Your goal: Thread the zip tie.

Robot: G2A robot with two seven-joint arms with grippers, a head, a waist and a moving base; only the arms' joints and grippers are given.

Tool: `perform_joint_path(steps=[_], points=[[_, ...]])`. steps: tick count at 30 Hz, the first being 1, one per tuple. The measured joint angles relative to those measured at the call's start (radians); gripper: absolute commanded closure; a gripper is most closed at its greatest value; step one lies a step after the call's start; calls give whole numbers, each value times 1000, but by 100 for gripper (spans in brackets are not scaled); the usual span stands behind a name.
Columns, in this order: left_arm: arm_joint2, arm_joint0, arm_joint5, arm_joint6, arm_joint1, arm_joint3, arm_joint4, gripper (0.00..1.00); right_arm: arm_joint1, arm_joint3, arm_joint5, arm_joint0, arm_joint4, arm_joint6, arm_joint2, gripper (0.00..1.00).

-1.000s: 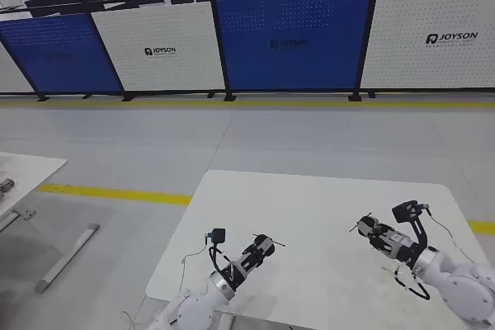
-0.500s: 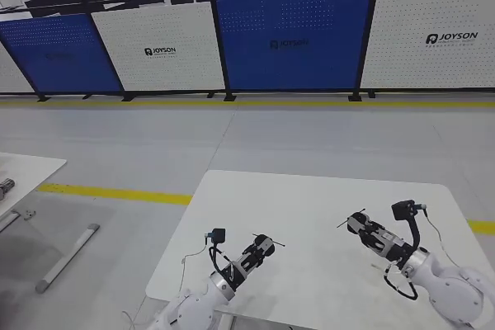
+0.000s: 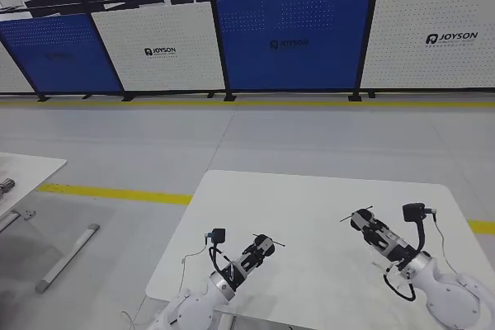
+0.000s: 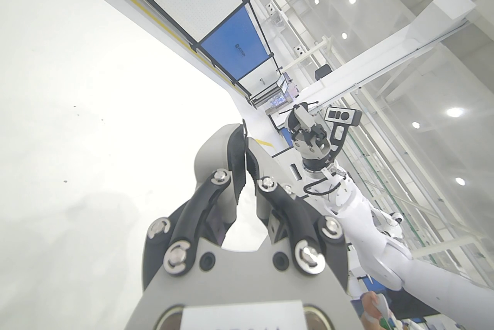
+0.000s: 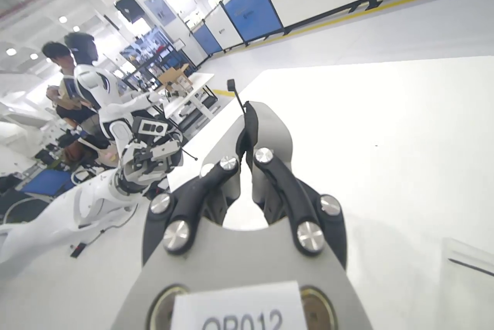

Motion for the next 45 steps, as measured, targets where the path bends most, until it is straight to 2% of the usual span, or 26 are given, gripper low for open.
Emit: perform_joint_path(steps=[2, 4, 7, 9, 26, 28, 31, 35, 38, 45], points=[[0, 0, 0, 0, 0, 0, 0, 100, -5, -1, 0, -31, -26, -42, 0, 100], [0, 0, 0, 0, 0, 0, 0, 100, -14, 4, 4, -40, -43, -39, -11, 100], [0, 0, 0, 0, 0, 0, 0, 100, -41, 18, 44, -19, -61, -26, -43, 100], [0, 0, 0, 0, 0, 0, 0, 100, -54, 26, 53, -8, -59, -24, -55, 100], [0, -3, 4, 2, 0, -3, 5, 100, -53, 26, 51, -8, -58, -24, -54, 100], [-2, -11, 22, 20, 0, -20, 44, 100, -53, 26, 51, -8, -58, -24, -54, 100], [17, -4, 50, 85, -1, -58, 168, 100, -53, 26, 51, -8, -58, -24, -54, 100], [55, -1, 115, 29, 0, -99, 275, 100, -53, 26, 51, -8, -58, -24, -54, 100], [74, -11, 162, 23, -4, -103, 286, 100, -53, 26, 51, -8, -58, -24, -54, 100], [76, -13, 166, 26, -5, -102, 282, 100, -53, 26, 51, -8, -58, -24, -54, 100]])
